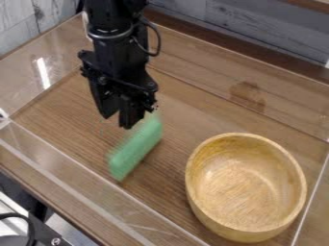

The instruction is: Remove the green block from inside the brown bowl and put it on the table

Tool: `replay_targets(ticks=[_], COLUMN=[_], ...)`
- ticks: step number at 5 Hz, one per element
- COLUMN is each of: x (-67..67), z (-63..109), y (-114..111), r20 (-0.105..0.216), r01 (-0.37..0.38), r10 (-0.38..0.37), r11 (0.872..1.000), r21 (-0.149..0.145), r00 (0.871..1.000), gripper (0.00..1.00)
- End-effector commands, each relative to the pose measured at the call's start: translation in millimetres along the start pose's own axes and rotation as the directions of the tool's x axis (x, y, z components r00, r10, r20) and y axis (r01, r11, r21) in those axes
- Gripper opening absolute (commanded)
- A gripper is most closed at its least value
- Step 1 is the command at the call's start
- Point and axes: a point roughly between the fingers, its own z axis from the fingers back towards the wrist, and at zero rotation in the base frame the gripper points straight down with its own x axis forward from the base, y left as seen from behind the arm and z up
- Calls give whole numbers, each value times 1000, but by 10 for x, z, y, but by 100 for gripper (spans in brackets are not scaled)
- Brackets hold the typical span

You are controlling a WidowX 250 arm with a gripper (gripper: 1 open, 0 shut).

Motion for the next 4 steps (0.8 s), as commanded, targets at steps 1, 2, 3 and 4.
replay_targets(ticks=[1,2,3,4], x=[105,120,131,140], z=[76,75,76,77], y=[80,52,25,-2], r20=[38,42,44,45], r01=[-25,-21,-17,-15], r10=[24,22,18,16], r11=[1000,1000,1000,1000], r21=[5,-2,-9,-16], r00=[999,999,999,999], gripper=[100,100,100,100])
